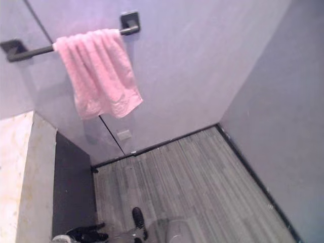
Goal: Organize the bathroom.
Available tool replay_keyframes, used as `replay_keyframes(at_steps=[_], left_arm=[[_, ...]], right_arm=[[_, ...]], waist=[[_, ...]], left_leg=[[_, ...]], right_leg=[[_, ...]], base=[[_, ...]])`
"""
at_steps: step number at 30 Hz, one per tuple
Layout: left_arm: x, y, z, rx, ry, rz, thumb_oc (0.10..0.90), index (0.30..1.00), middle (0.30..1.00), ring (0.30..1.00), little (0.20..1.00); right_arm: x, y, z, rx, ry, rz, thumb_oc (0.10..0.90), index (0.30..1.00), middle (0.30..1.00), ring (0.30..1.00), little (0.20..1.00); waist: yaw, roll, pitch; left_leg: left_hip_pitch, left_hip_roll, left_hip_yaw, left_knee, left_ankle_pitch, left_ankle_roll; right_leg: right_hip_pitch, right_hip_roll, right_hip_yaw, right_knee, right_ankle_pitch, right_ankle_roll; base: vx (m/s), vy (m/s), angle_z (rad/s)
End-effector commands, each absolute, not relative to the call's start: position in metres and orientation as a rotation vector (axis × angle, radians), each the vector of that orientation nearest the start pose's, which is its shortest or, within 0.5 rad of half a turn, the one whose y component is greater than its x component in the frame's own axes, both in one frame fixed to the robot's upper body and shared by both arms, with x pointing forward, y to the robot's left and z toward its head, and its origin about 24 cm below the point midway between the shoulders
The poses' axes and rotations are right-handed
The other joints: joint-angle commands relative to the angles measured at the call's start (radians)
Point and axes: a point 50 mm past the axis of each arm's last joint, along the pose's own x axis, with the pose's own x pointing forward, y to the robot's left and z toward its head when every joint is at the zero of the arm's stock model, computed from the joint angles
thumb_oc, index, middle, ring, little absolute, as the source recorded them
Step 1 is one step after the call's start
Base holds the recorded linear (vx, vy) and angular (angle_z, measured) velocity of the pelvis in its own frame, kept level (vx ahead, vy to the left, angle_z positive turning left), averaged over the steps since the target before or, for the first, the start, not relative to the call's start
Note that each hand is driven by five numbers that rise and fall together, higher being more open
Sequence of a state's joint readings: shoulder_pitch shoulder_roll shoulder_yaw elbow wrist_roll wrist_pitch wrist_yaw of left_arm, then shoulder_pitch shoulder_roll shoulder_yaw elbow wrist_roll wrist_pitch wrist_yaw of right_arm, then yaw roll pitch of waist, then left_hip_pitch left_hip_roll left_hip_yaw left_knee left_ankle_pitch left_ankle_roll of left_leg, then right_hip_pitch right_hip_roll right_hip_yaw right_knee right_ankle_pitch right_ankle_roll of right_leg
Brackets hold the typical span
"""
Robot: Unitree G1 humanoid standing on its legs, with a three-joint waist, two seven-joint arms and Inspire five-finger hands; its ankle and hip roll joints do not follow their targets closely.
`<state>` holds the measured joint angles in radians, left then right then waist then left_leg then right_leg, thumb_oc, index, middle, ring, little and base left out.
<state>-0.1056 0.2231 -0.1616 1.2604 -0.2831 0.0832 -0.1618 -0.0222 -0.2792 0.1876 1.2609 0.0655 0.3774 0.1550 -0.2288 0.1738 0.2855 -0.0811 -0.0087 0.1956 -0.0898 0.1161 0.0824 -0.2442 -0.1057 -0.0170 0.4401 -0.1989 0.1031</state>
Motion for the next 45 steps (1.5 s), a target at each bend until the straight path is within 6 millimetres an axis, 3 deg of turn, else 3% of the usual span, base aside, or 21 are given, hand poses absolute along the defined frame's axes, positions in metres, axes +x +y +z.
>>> replay_keyframes(at_steps=[1, 2, 5, 8, 12, 14, 17, 21, 25, 27, 28, 31, 32, 33, 36, 37, 40, 41, 43, 44, 45], left_arm=[[0.096, 0.239, -0.159, -0.083, 1.236, 0.123, 0.8, 0.9, 0.9, 0.9, 0.9], [0.093, 0.241, -0.159, -0.087, 1.238, 0.14, 0.8, 0.9, 0.9, 0.9, 0.9], [0.087, 0.245, -0.16, -0.085, 1.249, 0.175, 0.8, 0.9, 0.9, 0.9, 0.9], [0.08, 0.246, -0.161, -0.056, 1.265, 0.182, 0.8, 0.9, 0.9, 0.9, 0.9], [0.072, 0.244, -0.163, -0.05, 1.277, 0.172, 0.8, 0.9, 0.9, 0.9, 0.9], [0.085, 0.243, -0.16, -0.047, 1.242, 0.155, 0.8, 0.9, 0.9, 0.9, 0.9], [0.104, 0.247, -0.155, -0.08, 1.176, 0.193, 0.8, 0.9, 0.9, 0.9, 0.9], [0.12, 0.257, -0.146, -0.073, 1.054, 0.275, 0.8, 0.9, 0.9, 0.9, 0.9], [0.149, 0.279, -0.121, 0.088, 0.891, 0.334, 0.8, 0.9, 0.9, 0.9, 0.9], [0.176, 0.304, -0.081, 0.3, 0.737, 0.372, 0.8, 0.9, 0.9, 0.9, 0.9], [0.179, 0.316, -0.063, 0.369, 0.671, 0.406, 0.8, 0.9, 0.9, 0.9, 0.9], [0.177, 0.345, -0.018, 0.468, 0.501, 0.501, 0.8, 0.9, 0.9, 0.9, 0.9], [0.176, 0.347, -0.016, 0.478, 0.492, 0.514, 0.8, 0.9, 0.9, 0.9, 0.9], [0.172, 0.357, 0.0, 0.521, 0.433, 0.568, 0.8, 0.9, 0.9, 0.9, 0.9], [0.175, 0.366, 0.036, 0.573, 0.263, 0.632, 0.8, 0.9, 0.9, 0.9, 0.9], [0.175, 0.367, 0.038, 0.574, 0.249, 0.637, 0.8, 0.9, 0.9, 0.9, 0.9], [0.186, 0.37, 0.096, 0.659, 0.014, 0.641, 0.8, 0.9, 0.9, 0.9, 0.9], [0.186, 0.37, 0.099, 0.661, 0.0, 0.638, 0.8, 0.9, 0.9, 0.9, 0.9], [0.198, 0.363, 0.133, 0.718, -0.142, 0.586, 0.8, 0.9, 0.9, 0.9, 0.9], [0.199, 0.362, 0.135, 0.722, -0.151, 0.583, 0.8, 0.9, 0.9, 0.9, 0.9], [0.206, 0.356, 0.15, 0.738, -0.222, 0.544, 0.8, 0.9, 0.9, 0.9, 0.9]], right_arm=[[0.023, -0.247, -0.167, -0.3, 1.733, 0.08, 0.8, 0.9, 0.9, 0.9, 0.9], [0.023, -0.247, -0.167, -0.317, 1.728, 0.108, 0.8, 0.9, 0.9, 0.9, 0.9], [0.029, -0.243, -0.167, -0.336, 1.7, 0.163, 0.8, 0.9, 0.9, 0.9, 0.9], [0.039, -0.241, -0.168, -0.328, 1.661, 0.186, 0.8, 0.9, 0.9, 0.9, 0.9], [0.044, -0.236, -0.168, -0.307, 1.641, 0.156, 0.8, 0.9, 0.9, 0.9, 0.9], [0.044, -0.237, -0.169, -0.215, 1.59, -0.002, 0.8, 0.9, 0.9, 0.9, 0.9], [0.051, -0.247, -0.166, -0.052, 1.492, -0.191, 0.8, 0.9, 0.9, 0.9, 0.9], [0.065, -0.261, -0.159, 0.028, 1.367, -0.373, 0.8, 0.9, 0.9, 0.9, 0.9], [0.084, -0.281, -0.145, 0.082, 1.166, -0.551, 0.8, 0.9, 0.9, 0.9, 0.9], [0.121, -0.305, -0.102, 0.122, 0.864, -0.619, 0.8, 0.9, 0.9, 0.9, 0.9], [0.13, -0.315, -0.078, 0.12, 0.72, -0.597, 0.8, 0.9, 0.9, 0.9, 0.9], [0.141, -0.325, -0.017, 0.09, 0.337, -0.499, 0.8, 0.9, 0.9, 0.9, 0.9], [0.14, -0.325, -0.013, 0.087, 0.304, -0.49, 0.8, 0.9, 0.9, 0.9, 0.9], [0.143, -0.325, 0.016, 0.048, 0.14, -0.433, 0.8, 0.9, 0.9, 0.9, 0.9], [0.151, -0.324, 0.059, -0.06, -0.06, -0.322, 0.8, 0.9, 0.9, 0.9, 0.9], [0.151, -0.323, 0.062, -0.071, -0.075, -0.308, 0.8, 0.9, 0.9, 0.9, 0.9], [0.165, -0.319, 0.115, -0.204, -0.227, -0.134, 0.8, 0.9, 0.9, 0.9, 0.9], [0.166, -0.318, 0.117, -0.212, -0.237, -0.12, 0.8, 0.9, 0.9, 0.9, 0.9], [0.184, -0.311, 0.146, -0.265, -0.303, -0.01, 0.8, 0.9, 0.9, 0.9, 0.9], [0.185, -0.31, 0.147, -0.264, -0.307, 0.002, 0.8, 0.9, 0.9, 0.9, 0.9], [0.198, -0.304, 0.159, -0.284, -0.307, 0.058, 0.8, 0.9, 0.9, 0.9, 0.9]], waist=[[0.001, -0.043, -0.045], [0.0, -0.059, -0.046], [0.01, -0.092, -0.045], [0.025, -0.118, -0.054], [0.044, -0.132, -0.073], [0.023, -0.133, -0.086], [-0.013, -0.121, -0.095], [-0.019, -0.133, -0.129], [-0.028, -0.157, -0.133], [-0.047, -0.17, -0.126], [-0.056, -0.17, -0.125], [-0.076, -0.164, -0.135], [-0.078, -0.164, -0.137], [-0.086, -0.158, -0.145], [-0.091, -0.148, -0.156], [-0.091, -0.147, -0.156], [-0.08, -0.143, -0.168], [-0.079, -0.143, -0.168], [-0.061, -0.143, -0.178], [-0.059, -0.144, -0.178], [-0.049, -0.144, -0.181]], left_leg=[[0.012, -0.058, -0.034, 0.135, -0.153, -0.063], [0.018, -0.069, -0.025, 0.154, -0.182, -0.058], [0.028, -0.064, -0.007, 0.206, -0.247, -0.044], [0.031, -0.044, -0.011, 0.251, -0.271, -0.041], [0.012, 0.003, -0.04, 0.293, -0.262, -0.061], [0.012, 0.059, -0.003, 0.275, -0.218, -0.082], [0.037, 0.096, 0.037, 0.221, -0.166, -0.104], [0.057, 0.099, 0.019, 0.158, -0.136, -0.114], [0.067, 0.097, 0.037, 0.151, -0.139, -0.109], [0.078, 0.094, 0.052, 0.147, -0.145, -0.098], [0.083, 0.092, 0.057, 0.141, -0.147, -0.09], [0.092, 0.089, 0.072, 0.134, -0.154, -0.074], [0.092, 0.089, 0.073, 0.134, -0.155, -0.073], [0.094, 0.089, 0.08, 0.127, -0.156, -0.071], [0.1, 0.089, 0.083, 0.108, -0.154, -0.075], [0.101, 0.089, 0.083, 0.106, -0.153, -0.076], [0.105, 0.085, 0.073, 0.085, -0.148, -0.087], [0.106, 0.085, 0.072, 0.083, -0.148, -0.087], [0.104, 0.083, 0.068, 0.077, -0.144, -0.093], [0.1, 0.083, 0.07, 0.077, -0.139, -0.094], [0.104, 0.084, 0.069, 0.074, -0.141, -0.096]], right_leg=[[0.014, -0.038, 0.049, -0.337, 0.317, 0.05], [0.012, -0.051, 0.068, -0.386, 0.364, 0.068], [-0.01, -0.074, 0.079, -0.406, 0.409, 0.084], [-0.004, -0.064, 0.075, -0.398, 0.374, 0.097], [0.026, -0.053, 0.058, -0.342, 0.305, 0.08], [0.071, -0.037, 0.016, -0.354, 0.281, 0.058], [0.119, -0.028, -0.043, -0.373, 0.265, 0.044], [0.121, -0.023, -0.049, -0.387, 0.271, 0.053], [0.119, -0.027, -0.046, -0.406, 0.294, 0.067], [0.12, -0.027, -0.049, -0.419, 0.308, 0.075], [0.12, -0.026, -0.049, -0.423, 0.31, 0.076], [0.121, -0.024, -0.05, -0.423, 0.3, 0.08], [0.121, -0.024, -0.051, -0.423, 0.299, 0.08], [0.119, -0.023, -0.055, -0.421, 0.293, 0.084], [0.119, -0.021, -0.061, -0.423, 0.281, 0.087], [0.12, -0.02, -0.061, -0.423, 0.28, 0.087], [0.125, -0.02, -0.063, -0.423, 0.266, 0.091], [0.126, -0.02, -0.063, -0.423, 0.266, 0.092], [0.13, -0.024, -0.065, -0.425, 0.262, 0.094], [0.127, -0.024, -0.063, -0.426, 0.267, 0.093], [0.13, -0.027, -0.066, -0.423, 0.262, 0.096]], base=[[0.21, -0.191, 0.16], [0.19, -0.222, 0.29], [0.17, -0.306, 0.3], [0.18, -0.369, 0.18], [0.18, -0.398, 0.31], [0.17, -0.352, 0.65], [0.11, -0.105, 0.95], [0.09, -0.051, 0.5], [0.02, -0.055, -0.12], [0.01, -0.06, -0.22], [0.03, -0.023, -0.27], [0.04, 0.0, -0.32], [0.05, 0.007, -0.37], [0.04, 0.013, -0.27], [0.03, 0.025, -0.16], [0.02, 0.032, -0.11], [0.01, 0.022, -0.02], [0.01, 0.025, 0.03], [0.0, 0.024, 0.06], [0.0, 0.0, 0.0], [0.0, 0.0, 0.0]])
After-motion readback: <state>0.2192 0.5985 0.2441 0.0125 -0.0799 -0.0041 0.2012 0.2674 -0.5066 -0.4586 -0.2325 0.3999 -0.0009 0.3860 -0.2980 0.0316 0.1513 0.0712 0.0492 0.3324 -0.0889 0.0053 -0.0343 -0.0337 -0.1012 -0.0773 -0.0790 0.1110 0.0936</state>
